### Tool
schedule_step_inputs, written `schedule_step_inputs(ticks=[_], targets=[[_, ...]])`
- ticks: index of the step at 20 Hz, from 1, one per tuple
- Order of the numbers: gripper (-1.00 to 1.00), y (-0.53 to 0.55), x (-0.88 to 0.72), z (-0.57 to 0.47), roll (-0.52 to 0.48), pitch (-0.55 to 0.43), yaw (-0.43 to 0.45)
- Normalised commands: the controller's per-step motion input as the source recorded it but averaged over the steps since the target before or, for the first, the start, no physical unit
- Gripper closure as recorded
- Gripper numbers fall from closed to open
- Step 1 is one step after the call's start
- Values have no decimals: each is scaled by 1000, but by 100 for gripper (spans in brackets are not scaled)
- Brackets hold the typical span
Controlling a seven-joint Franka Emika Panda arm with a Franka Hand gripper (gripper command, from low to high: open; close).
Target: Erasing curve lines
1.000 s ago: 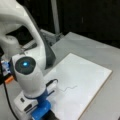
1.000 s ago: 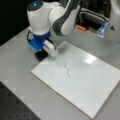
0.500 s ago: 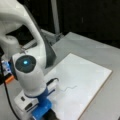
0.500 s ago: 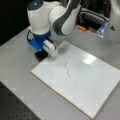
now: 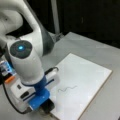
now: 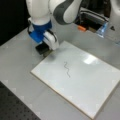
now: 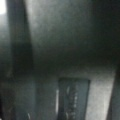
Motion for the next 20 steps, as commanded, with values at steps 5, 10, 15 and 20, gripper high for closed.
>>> schedule_step_inputs(ticks=[5, 10, 15, 20], targets=[[100, 154, -280, 189, -78, -48, -215], [100, 203, -303, -36, -33, -165, -206], [100, 288, -298, -151, -7, -171, -248], [100, 394, -276, -214, -9, -227, -289]])
